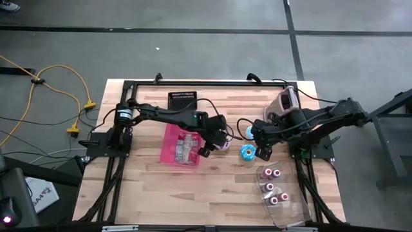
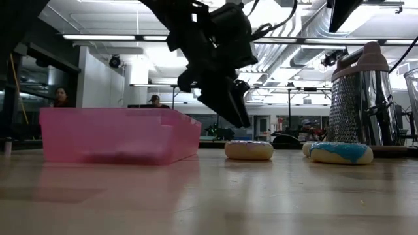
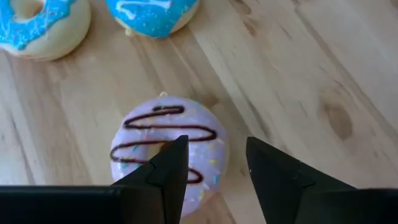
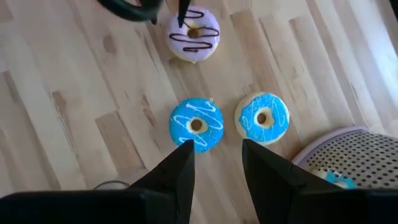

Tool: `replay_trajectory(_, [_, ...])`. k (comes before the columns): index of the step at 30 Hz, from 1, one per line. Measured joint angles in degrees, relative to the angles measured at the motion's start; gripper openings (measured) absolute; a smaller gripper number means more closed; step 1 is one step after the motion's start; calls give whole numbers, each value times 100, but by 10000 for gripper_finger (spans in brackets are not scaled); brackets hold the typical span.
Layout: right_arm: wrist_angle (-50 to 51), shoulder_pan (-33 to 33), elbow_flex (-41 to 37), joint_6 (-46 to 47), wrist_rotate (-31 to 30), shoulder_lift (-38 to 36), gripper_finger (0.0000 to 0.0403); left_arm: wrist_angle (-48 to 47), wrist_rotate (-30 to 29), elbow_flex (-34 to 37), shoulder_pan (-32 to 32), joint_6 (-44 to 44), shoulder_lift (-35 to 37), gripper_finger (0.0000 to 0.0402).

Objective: Pick & Place Food Item
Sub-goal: Put the purple donut into the black bin

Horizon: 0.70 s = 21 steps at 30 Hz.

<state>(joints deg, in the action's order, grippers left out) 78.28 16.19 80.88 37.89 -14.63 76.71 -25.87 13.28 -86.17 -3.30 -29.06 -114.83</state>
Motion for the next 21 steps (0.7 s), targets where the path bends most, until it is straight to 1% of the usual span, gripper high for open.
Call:
replay_trajectory(7, [-89, -4, -135, 0, 16, 2, 120, 24, -49, 4, 57, -8, -91, 154])
replay_trajectory(13, [-61, -4, -135, 109, 146, 0, 120, 187, -681, 6, 53, -200, -361, 154])
replay_trajectory(21, [-101, -4, -135, 105, 168, 0, 120, 260, -793, 4, 55, -243, -361, 154])
